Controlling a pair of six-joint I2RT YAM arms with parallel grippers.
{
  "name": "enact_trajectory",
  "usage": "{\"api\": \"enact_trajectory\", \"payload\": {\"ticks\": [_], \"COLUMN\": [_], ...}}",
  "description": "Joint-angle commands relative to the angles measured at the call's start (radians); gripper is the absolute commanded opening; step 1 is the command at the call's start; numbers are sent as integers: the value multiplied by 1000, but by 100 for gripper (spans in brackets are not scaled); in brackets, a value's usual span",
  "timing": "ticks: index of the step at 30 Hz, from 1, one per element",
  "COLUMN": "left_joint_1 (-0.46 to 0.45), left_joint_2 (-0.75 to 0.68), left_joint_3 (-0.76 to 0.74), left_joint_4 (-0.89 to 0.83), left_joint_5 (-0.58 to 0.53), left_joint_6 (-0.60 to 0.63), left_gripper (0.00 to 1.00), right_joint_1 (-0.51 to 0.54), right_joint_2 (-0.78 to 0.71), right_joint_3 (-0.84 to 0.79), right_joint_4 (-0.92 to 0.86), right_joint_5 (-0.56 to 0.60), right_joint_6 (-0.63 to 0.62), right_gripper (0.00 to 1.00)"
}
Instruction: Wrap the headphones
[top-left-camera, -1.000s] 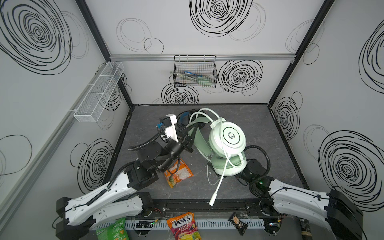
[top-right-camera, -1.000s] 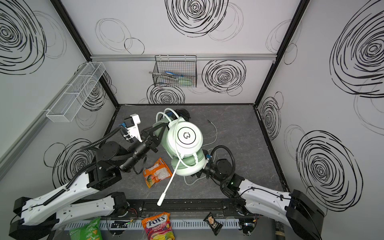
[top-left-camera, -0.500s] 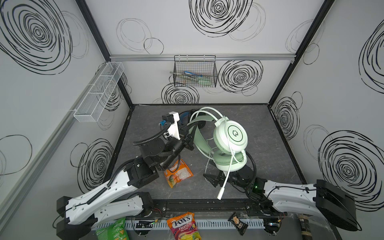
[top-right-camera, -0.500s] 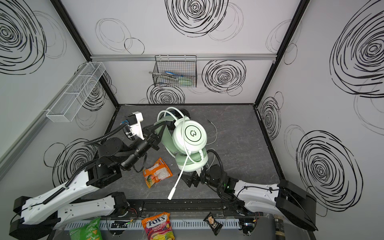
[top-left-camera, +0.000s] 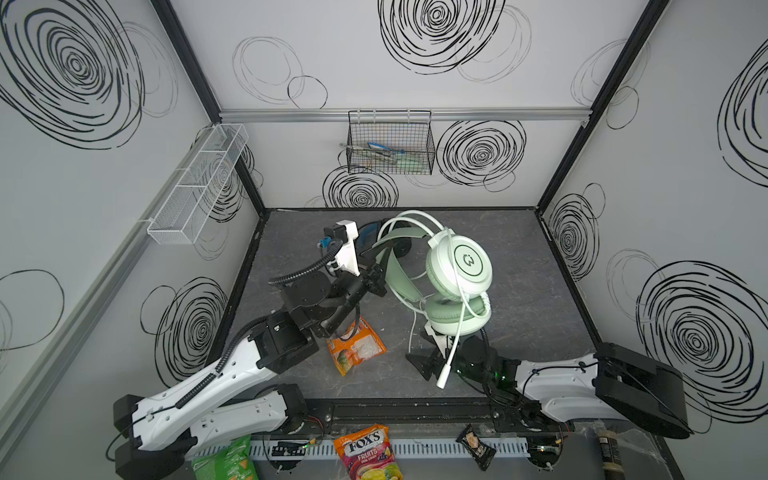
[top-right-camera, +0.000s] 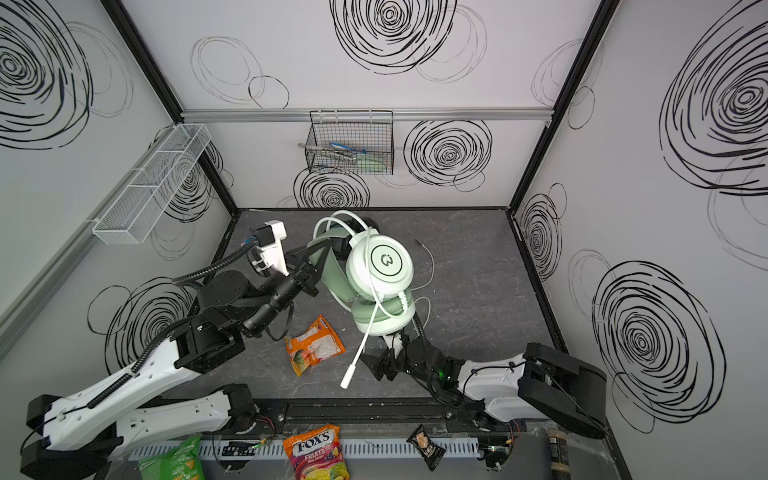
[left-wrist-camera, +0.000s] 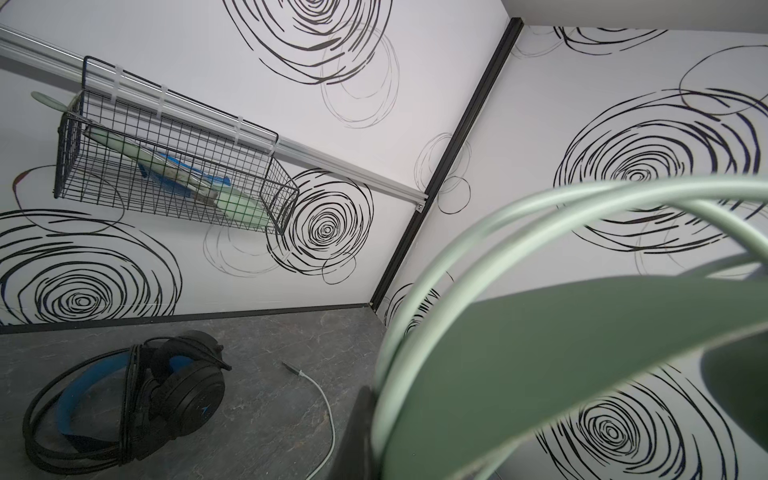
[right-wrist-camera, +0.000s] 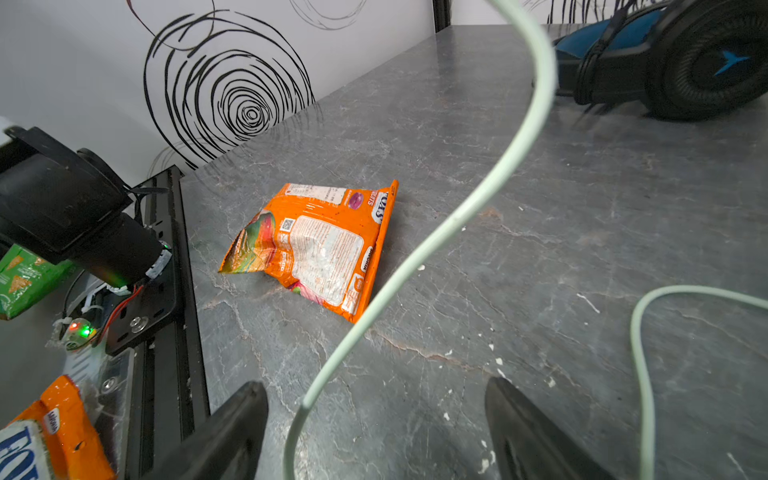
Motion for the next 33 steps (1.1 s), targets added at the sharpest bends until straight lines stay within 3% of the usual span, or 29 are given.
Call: {"api": "enact_trajectory", "payload": {"ticks": [1,5,13,17,27,33], "left_joint_1": [15,25,56,67,101,112], "left_joint_2": [-13,-18,-19,-18,-18,18], "left_joint_3": [43,38,34,34,30,31], "left_joint_4": [117,118,109,115,105,124], "left_joint_5": [13,10,6,17,-24,-149], "left_joint_6": [-46,-52,-74,-83,-112,-105], "left_gripper": [0,0,0,0,0,0], "right_joint_1": [20,38,57,58,70,168], "right_joint_2": [53,108,170,208,171,124], "right_joint_3": [10,39,76,88,84,140], "right_joint_4": [88,97,97,107,79,-65], "right_joint_5": [10,14,15,17,15,126], "right_joint_6": [27,22,11,10,6,-25], "right_gripper": [85,83,59,56,2,0]}}
